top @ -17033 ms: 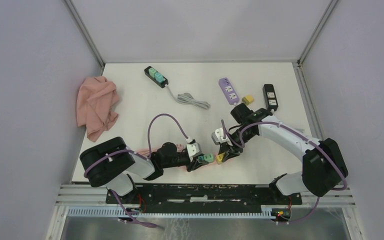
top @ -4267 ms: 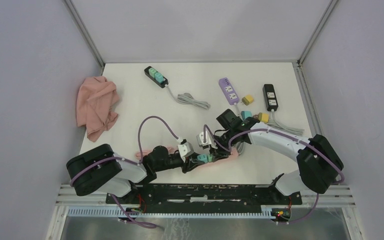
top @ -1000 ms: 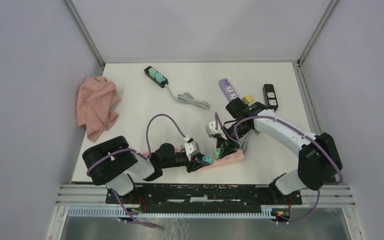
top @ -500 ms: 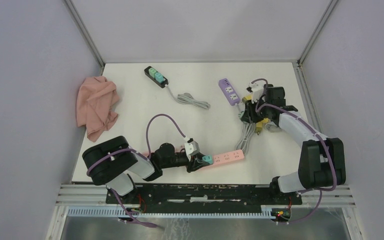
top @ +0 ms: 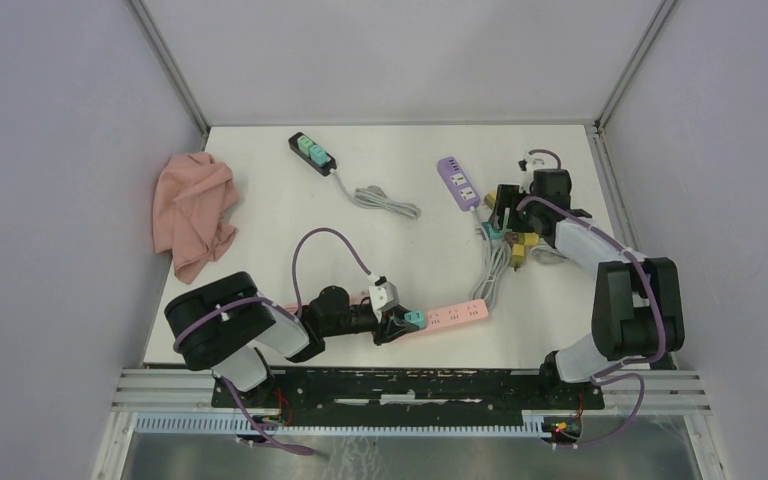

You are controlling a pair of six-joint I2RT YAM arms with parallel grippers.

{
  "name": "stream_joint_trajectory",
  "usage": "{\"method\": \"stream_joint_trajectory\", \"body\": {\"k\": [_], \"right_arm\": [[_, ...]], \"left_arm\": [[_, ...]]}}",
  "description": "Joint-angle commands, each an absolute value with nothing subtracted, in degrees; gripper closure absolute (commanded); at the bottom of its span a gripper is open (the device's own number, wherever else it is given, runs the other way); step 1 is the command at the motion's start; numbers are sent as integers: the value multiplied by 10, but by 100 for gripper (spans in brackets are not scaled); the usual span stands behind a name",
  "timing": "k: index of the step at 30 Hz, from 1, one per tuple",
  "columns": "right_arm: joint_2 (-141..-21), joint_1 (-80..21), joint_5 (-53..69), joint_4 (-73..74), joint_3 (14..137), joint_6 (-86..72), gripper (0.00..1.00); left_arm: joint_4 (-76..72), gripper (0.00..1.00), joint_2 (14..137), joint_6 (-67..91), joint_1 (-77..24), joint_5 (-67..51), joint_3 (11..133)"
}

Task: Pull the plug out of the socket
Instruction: Place the plug at the center of the board.

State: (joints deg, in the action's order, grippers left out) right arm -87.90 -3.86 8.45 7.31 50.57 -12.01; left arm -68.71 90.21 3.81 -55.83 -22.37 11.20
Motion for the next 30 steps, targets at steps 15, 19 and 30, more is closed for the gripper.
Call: {"method": "stream_joint_trajectory", "body": {"k": [15, 19, 30], "right_arm": [[-763, -31, 666, 198, 534, 177, 27], [-761, -52, 712, 341, 559, 345, 26], [-773, -121, 738, 619, 581, 733, 13]], "left_arm": [[-648, 97, 898, 57, -552, -208, 116], [-640, 97, 894, 57, -551, -208, 120], [-632, 97, 894, 57, -552, -208, 126]]}}
